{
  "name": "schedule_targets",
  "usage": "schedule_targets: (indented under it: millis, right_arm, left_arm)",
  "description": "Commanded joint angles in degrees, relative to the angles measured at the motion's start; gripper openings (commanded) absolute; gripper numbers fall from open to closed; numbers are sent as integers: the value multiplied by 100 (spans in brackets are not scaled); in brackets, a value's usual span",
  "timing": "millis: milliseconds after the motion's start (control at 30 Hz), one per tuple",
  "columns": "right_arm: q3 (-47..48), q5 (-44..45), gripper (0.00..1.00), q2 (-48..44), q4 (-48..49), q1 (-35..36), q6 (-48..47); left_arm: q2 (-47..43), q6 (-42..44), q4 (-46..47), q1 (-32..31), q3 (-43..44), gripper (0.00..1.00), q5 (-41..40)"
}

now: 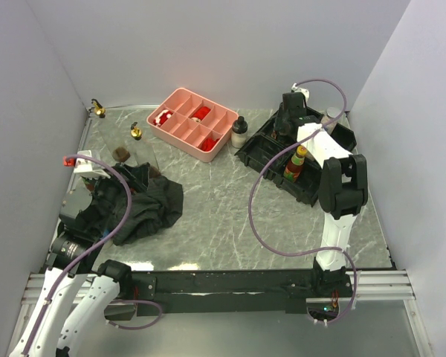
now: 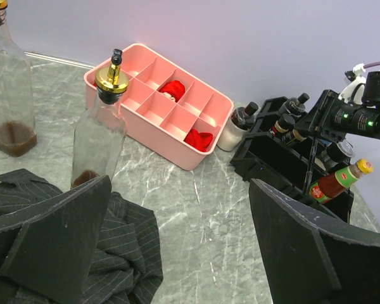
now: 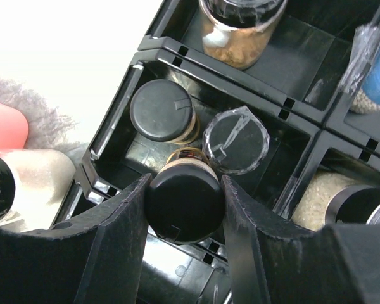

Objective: Organize the condiment bottles
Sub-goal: Place the bottle in the storage box.

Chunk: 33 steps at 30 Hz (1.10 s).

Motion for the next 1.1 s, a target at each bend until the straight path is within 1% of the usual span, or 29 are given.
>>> schedule_targets:
  millis: [0,133,367,467,600,767,967,1067]
  right_arm:
    - [55,235,48,25,-23,70,450]
    - [108,419,49,51,-172,132,705]
    - [319,533,55,165,-541,149,1109]
    - [276,578,56,174,-507,158,1198]
    - [319,648,60,262,-550,176,1242]
    - [503,727,61,429,-665,193,1207]
    - [521,868,61,297,-796,193,1137]
    - [478,894,66,87,-858,202,1040]
  left_arm:
    - [-35,34,133,-15,68,97,52]
    - [-52,25,133,-15,77,96,61]
    - [-158,8,133,-15,68,96,79]
    - [-184,-1,133,-23,77,96,88]
    - [-219,8,133,-41,68,96,79]
    - [-263,25,125,-94,77,96,44]
    - [-281,25,116,-111,68,96,9]
    - [-298,25,107,-111,68,96,0]
